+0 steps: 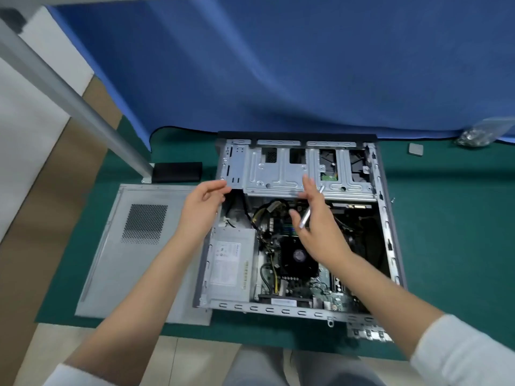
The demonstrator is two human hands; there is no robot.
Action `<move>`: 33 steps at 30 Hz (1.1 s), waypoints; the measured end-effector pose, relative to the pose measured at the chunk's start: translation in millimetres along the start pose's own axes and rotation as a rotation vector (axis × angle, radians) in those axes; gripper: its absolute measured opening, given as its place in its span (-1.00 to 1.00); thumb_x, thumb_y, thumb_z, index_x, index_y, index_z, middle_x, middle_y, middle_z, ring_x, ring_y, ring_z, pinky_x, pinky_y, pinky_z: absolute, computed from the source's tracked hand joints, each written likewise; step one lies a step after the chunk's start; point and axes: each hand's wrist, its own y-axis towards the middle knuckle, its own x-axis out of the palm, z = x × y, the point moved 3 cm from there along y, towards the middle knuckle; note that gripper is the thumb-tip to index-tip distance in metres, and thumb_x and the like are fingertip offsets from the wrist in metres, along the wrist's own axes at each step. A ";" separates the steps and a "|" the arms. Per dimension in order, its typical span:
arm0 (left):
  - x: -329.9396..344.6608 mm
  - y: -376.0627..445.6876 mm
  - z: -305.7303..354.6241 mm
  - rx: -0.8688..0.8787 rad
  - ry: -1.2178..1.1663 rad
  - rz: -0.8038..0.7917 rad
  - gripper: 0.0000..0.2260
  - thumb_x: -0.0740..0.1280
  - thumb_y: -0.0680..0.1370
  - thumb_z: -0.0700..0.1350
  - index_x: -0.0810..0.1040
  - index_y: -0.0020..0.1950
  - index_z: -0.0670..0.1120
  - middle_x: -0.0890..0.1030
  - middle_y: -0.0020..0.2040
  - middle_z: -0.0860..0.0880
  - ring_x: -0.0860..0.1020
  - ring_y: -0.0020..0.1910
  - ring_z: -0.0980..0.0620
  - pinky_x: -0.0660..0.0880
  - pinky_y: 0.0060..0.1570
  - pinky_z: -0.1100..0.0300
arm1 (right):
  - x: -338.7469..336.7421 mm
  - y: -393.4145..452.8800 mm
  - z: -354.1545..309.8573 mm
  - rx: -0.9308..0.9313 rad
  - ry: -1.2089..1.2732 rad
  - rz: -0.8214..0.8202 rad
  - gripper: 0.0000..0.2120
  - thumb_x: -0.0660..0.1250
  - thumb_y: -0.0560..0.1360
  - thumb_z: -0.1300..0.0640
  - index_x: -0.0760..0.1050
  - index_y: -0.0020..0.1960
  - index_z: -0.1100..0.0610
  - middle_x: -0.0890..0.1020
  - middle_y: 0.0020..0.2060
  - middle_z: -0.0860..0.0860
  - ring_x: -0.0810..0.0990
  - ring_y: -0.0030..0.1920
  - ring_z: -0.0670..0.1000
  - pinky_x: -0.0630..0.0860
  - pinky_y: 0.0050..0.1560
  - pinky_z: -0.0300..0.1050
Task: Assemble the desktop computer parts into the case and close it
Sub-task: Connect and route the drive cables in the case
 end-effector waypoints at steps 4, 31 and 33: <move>-29.2 13.9 -24.6 -0.032 0.041 0.078 -0.73 0.16 0.60 -0.32 0.53 0.05 0.01 0.63 0.01 0.07 0.57 -0.13 0.18 0.47 -0.17 0.37 | 23.3 70.5 -12.4 -0.106 -0.105 -0.056 -0.42 0.18 0.60 0.12 0.04 0.54 0.17 0.44 0.26 0.02 0.06 0.51 -0.07 0.14 0.48 0.03; -1.5 201.3 -86.8 -0.023 0.957 -0.038 -0.80 0.10 0.53 -0.38 0.49 0.05 -0.30 0.52 0.09 -0.31 0.52 0.04 -0.27 0.44 -0.04 -0.01 | 57.9 112.1 5.6 -0.238 -0.723 -0.155 -0.54 0.01 0.51 0.10 0.25 0.39 0.19 0.41 0.40 0.07 0.24 0.48 0.05 0.11 0.47 0.11; -1.7 202.9 -86.1 -0.010 0.963 -0.036 -0.79 0.08 0.52 -0.40 0.49 0.03 -0.31 0.52 0.08 -0.32 0.52 0.03 -0.28 0.42 -0.06 0.00 | 58.1 112.6 5.5 -0.237 -0.729 -0.165 -0.58 0.01 0.51 0.11 0.26 0.35 0.17 0.35 0.44 0.07 0.22 0.49 0.04 0.11 0.47 0.11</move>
